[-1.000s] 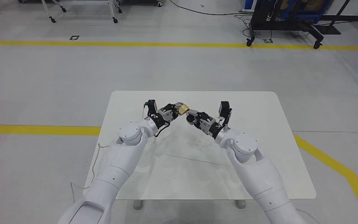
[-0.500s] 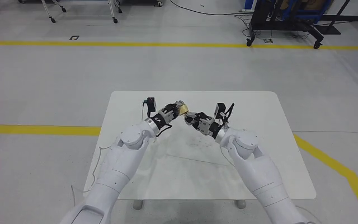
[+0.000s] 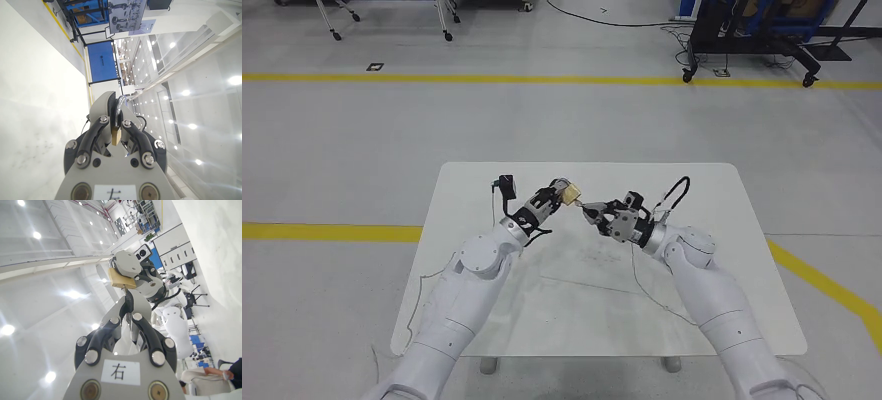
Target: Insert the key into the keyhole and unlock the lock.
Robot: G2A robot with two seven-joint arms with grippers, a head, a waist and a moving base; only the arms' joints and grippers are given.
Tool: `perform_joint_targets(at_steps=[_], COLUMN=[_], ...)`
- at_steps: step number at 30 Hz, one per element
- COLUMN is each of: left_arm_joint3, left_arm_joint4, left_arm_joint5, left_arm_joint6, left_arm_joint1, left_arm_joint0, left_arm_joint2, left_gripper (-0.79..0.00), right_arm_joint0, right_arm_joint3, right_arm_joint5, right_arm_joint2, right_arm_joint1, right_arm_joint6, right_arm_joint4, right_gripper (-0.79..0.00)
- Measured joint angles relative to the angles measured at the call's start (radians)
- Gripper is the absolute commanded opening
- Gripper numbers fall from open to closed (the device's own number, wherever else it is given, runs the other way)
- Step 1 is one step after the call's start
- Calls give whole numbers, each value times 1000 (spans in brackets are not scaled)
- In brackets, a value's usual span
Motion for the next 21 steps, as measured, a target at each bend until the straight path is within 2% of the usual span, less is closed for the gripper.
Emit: perform_joint_targets(at_steps=[2, 3, 4, 5, 7, 9, 11, 15, 19, 20, 21], left_arm_joint3=[-8, -10, -12, -14, -19, -28, -41, -66, -79, -87, -94], left_arm_joint4=[6, 4, -3, -13, -22, -35, -58, -62, -66, -51, -36], left_arm_joint5=[5, 10, 17, 27, 43, 70, 111, 175, 162, 149, 142], left_arm_joint6=[2, 3, 4, 6, 8, 18, 29, 28, 57, 64, 66], left_arm_joint1=[0, 1, 1, 1, 0, 0, -3, -6, -8, -9, -9], left_arm_joint0=[2, 2, 1, -1, -5, -7, -10, -23, -19, -17, -16], left_arm_joint2=[0, -2, -5, -9, -14, -18, -18, -7, -6, -1, 4], left_gripper=[-785, -785, -785, -785, -785, -785, -785, -785, -785, -785, -785], right_arm_joint0=[20, 26, 29, 28, 16, -12, -17, -15, -16, -22, -26], right_arm_joint3=[38, 46, 49, 44, 19, -27, -36, -30, -32, -39, -41], right_arm_joint5=[-2, -11, -24, -48, -98, -183, -222, -192, -193, -186, -173], right_arm_joint2=[3, 3, 3, 4, 13, 31, 35, 34, 33, 29, 26], right_arm_joint1=[3, 5, 6, 9, 15, 22, 23, 23, 23, 21, 20], right_arm_joint6=[24, 22, 19, 12, -7, -83, -155, -115, -115, -101, -74], right_arm_joint4=[-5, -16, -30, -53, -93, -172, -221, -181, -182, -168, -142], right_gripper=[-785, -563, -246, 0, 0, 0, 0, 0, 0, -145, -360])
